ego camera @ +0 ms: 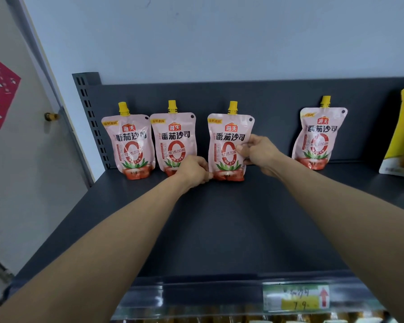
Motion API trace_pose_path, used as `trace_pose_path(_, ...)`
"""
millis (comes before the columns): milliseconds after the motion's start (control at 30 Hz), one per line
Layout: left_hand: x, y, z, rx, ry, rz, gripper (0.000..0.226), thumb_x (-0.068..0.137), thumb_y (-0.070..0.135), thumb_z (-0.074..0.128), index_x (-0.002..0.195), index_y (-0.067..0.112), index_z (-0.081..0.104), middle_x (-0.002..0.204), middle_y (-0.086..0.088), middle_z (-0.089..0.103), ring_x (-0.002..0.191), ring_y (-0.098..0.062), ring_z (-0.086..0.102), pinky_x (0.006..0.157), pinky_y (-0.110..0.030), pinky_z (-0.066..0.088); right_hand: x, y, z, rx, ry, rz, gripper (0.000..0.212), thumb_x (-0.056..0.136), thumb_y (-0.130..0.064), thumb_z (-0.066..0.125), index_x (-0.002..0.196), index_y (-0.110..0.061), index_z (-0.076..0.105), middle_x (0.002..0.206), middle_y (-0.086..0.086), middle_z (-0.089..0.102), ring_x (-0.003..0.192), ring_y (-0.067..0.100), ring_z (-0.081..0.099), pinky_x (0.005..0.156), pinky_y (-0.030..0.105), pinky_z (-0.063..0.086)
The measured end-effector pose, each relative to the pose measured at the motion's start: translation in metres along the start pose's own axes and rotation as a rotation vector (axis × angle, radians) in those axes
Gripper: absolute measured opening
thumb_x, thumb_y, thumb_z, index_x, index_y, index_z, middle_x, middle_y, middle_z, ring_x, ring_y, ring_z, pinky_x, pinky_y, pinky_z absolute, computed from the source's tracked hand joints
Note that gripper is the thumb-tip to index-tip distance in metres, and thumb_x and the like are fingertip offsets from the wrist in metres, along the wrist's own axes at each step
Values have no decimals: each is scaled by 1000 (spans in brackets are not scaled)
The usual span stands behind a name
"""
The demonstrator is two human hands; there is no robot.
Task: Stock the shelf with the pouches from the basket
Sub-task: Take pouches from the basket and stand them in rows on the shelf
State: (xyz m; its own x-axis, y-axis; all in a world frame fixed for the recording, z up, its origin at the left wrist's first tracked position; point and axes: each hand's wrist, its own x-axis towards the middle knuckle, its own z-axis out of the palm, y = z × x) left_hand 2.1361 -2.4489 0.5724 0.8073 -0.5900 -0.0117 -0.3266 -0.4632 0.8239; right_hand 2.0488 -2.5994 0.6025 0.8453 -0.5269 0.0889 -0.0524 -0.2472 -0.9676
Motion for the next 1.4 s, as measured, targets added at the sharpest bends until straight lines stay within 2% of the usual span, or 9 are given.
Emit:
trace_pose_path(67,1,2,0,39,-8,28,11,81,-3,65,86,7,63,84,-12,66,78,-22,62,82,-37,57,2,0,-2,-16,-19,-4,19,93,0,50,104,-14,56,84,-3,64,77,11,61,62,24,50)
trace_pose_path(167,2,7,-1,106,-48,83,28,82,-5,61,109,3,64,97,-11,67,92,-24,62,88,-36,54,6,2,-5,-22,-35,1,18,93,1,50,99,-14,58,84,-2,64,77,12,62,66,26,54)
trace_pose_path(300,2,11,-3,179,-49,121,38,82,-6,60,119,6,62,116,-10,66,109,-25,60,92,-31,49,9,4,-5,-20,-32,-14,20,93,0,51,89,-18,59,83,-3,65,75,11,63,61,22,54)
trace_pose_path(400,3,11,-2,141,-38,72,35,82,-7,59,115,3,63,107,-9,65,102,-22,59,83,-27,47,13,8,-3,-15,-15,-43,16,93,-1,52,104,-11,58,85,-1,65,77,13,64,70,28,56)
trace_pose_path(567,8,3,-1,118,33,8,5,82,-1,63,86,2,63,87,-17,64,78,-24,59,73,-32,51,14,14,-1,0,-17,-28,13,93,-2,53,105,-3,53,89,5,63,82,18,63,76,29,56)
trace_pose_path(700,9,4,2,30,92,-19,10,86,6,62,94,1,64,89,-17,65,80,-27,62,85,-40,56,16,18,1,-72,90,-83,11,90,-2,57,100,-5,59,98,10,65,90,22,64,83,35,55)
trace_pose_path(900,6,8,7,-102,139,-32,17,89,14,61,98,-1,63,89,-17,66,82,-29,65,86,-44,56,18,21,4,-56,152,-80,7,89,-4,59,91,-10,58,96,5,65,91,21,64,84,36,55)
trace_pose_path(1133,1,13,7,-188,148,-53,18,93,15,56,103,0,59,87,-16,62,82,-26,61,87,-43,56,12,20,6,-74,96,-31,11,90,-6,58,101,-9,57,93,1,64,103,27,65,92,44,53)
trace_pose_path(1400,-9,16,1,-153,158,-69,15,94,12,53,102,1,60,89,-15,61,80,-25,61,78,-34,56,-2,12,4,-184,114,-32,41,89,-9,61,128,-3,48,124,9,60,113,24,59,97,40,51)
